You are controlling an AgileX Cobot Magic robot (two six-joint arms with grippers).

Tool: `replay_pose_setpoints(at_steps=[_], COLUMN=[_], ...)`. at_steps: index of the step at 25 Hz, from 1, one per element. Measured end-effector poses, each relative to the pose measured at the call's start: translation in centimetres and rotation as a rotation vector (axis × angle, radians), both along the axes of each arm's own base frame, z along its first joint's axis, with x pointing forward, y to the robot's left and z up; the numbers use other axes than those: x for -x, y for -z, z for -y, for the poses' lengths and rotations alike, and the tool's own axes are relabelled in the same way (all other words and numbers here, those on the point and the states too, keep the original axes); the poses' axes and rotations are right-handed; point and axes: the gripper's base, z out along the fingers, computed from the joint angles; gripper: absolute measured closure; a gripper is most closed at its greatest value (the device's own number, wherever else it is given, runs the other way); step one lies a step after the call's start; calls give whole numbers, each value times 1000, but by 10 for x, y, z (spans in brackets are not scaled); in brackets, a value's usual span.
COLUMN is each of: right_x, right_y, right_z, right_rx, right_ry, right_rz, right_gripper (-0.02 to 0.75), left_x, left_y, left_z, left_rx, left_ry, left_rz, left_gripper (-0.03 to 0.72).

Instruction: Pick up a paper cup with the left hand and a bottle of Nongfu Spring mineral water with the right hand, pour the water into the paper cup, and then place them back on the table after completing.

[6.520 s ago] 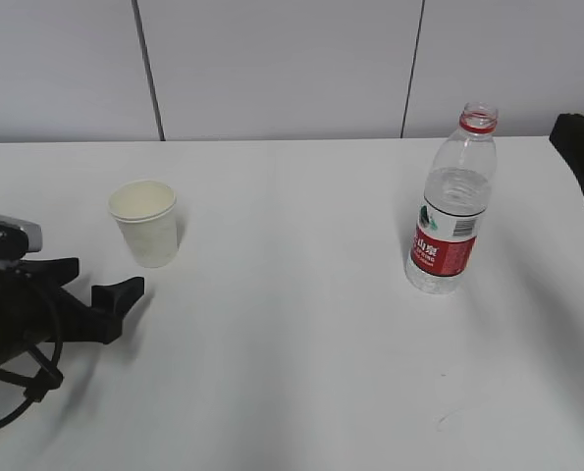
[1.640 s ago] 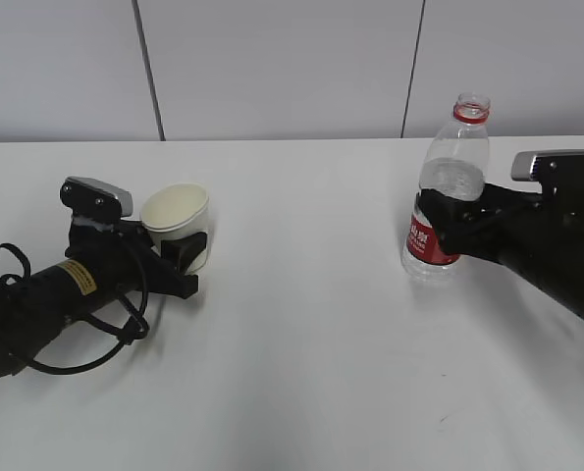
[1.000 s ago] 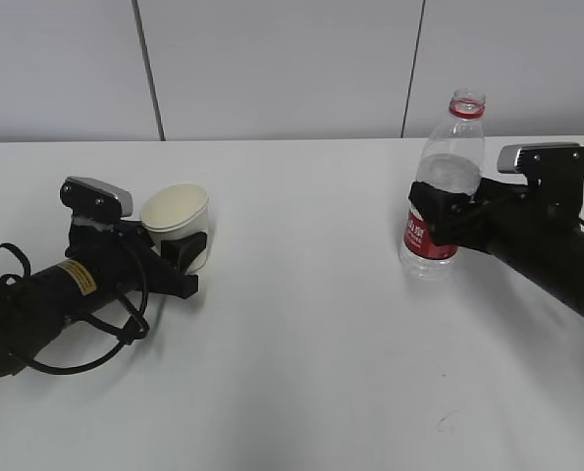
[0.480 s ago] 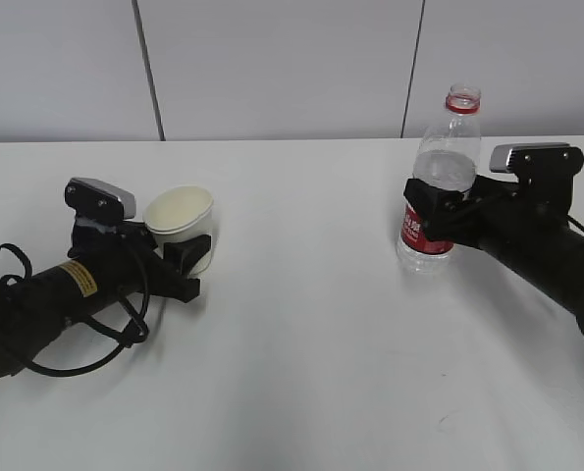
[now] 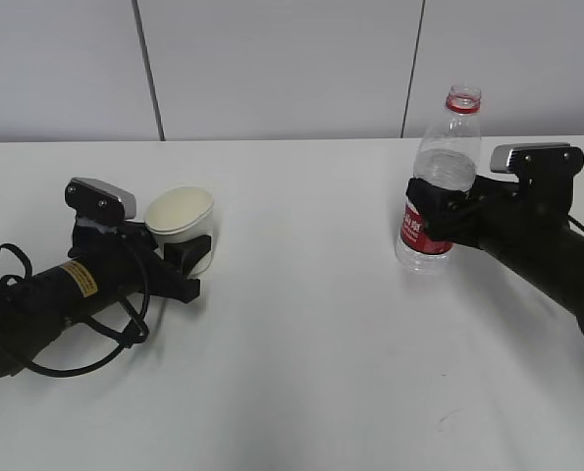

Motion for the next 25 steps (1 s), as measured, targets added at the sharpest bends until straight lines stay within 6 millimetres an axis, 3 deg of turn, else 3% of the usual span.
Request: replay_pose_setpoints(at_steps=[7,25], right_x=[0,-19], right_y=[0,-1], right_z=[-1,-4], right_rx=[5,20], right_ry=[-17,-26], right_rz=[2,15], right_gripper=[69,74], left_x=[0,0], left_y=[0,0], left_z=[0,0], left_rx=[0,-1], left_ry=[2,7], left_rz=[0,0], left_gripper=[323,324])
